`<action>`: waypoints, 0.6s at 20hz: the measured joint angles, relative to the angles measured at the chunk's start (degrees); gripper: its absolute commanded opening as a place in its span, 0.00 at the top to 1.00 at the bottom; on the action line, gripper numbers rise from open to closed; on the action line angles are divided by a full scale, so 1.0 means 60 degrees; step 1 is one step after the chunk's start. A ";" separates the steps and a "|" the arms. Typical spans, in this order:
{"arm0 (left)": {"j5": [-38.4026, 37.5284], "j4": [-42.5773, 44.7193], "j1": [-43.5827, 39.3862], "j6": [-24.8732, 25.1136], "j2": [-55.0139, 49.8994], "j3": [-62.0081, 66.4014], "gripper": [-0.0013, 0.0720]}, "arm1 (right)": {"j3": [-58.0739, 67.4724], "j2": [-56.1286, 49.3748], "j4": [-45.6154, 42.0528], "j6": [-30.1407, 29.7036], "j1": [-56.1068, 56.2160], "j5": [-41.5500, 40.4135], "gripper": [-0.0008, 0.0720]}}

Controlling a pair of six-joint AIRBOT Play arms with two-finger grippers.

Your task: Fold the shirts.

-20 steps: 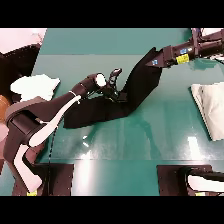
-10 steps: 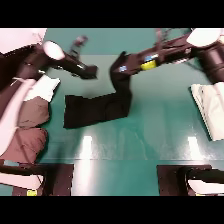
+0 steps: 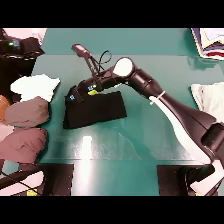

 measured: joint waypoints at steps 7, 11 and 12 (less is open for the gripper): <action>-0.0743 0.0033 0.0248 0.0178 0.0197 -0.0004 0.94 | -0.2211 0.1013 -0.1384 0.0718 -0.2266 0.1559 0.36; -0.0878 -0.0004 0.0262 0.0215 0.0215 -0.0004 0.94 | -0.4659 0.1836 -0.1654 0.1275 -0.4127 0.1443 0.06; -0.0882 -0.0022 0.0266 0.0219 0.0219 -0.0004 0.94 | -0.5111 0.1869 -0.1559 0.1402 -0.4477 0.1341 0.11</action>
